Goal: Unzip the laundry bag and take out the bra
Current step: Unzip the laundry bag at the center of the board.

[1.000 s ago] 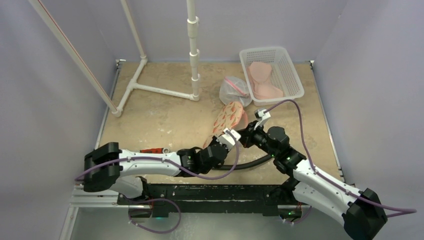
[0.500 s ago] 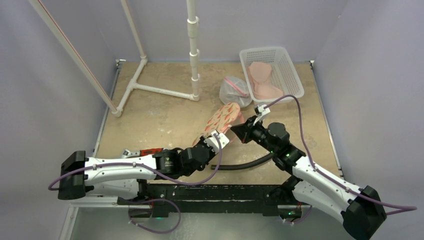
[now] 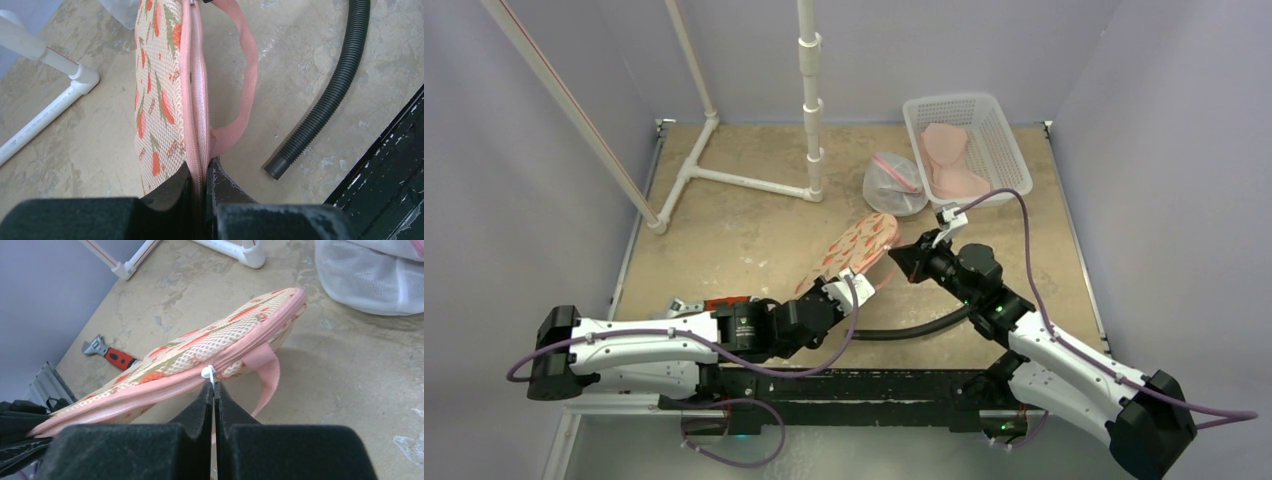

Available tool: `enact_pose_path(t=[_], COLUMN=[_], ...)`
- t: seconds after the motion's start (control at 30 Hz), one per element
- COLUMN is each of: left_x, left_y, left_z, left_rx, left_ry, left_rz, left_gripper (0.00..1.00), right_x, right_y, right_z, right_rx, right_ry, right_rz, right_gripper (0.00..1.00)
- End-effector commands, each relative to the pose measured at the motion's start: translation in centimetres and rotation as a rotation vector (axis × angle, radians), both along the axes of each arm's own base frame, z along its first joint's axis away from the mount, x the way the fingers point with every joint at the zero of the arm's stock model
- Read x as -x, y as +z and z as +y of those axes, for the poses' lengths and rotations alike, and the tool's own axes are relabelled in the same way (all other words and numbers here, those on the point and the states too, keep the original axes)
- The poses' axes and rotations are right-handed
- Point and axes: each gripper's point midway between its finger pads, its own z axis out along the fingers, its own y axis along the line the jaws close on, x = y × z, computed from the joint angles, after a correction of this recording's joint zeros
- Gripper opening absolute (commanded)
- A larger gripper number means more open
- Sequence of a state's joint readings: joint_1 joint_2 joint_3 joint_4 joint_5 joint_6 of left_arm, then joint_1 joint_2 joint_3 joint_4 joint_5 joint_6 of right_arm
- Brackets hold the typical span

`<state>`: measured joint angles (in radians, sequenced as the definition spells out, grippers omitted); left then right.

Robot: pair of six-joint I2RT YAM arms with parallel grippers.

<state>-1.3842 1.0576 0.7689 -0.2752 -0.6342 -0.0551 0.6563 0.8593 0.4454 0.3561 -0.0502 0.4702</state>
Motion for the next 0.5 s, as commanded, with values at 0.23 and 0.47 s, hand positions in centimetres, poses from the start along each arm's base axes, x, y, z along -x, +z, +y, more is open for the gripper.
enact_pose_path(t=[0.23,0.47], left_x=[0.0,0.0], left_y=[3.7,4.2], left_z=[2.4,3.6], left_rx=[0.067,0.074], left_ry=[0.029,0.053], left_rz=[-0.051,-0.046], left_gripper=[0.00,0.00], right_x=[-3.2,-3.8], right_y=[2.3,2.3], right_z=[-1.7,-1.7], right_rx=[-0.065,-0.078], right_ry=[-0.199,-0.224], right_rz=[-0.043,-0.036], right_gripper=[0.00,0.00])
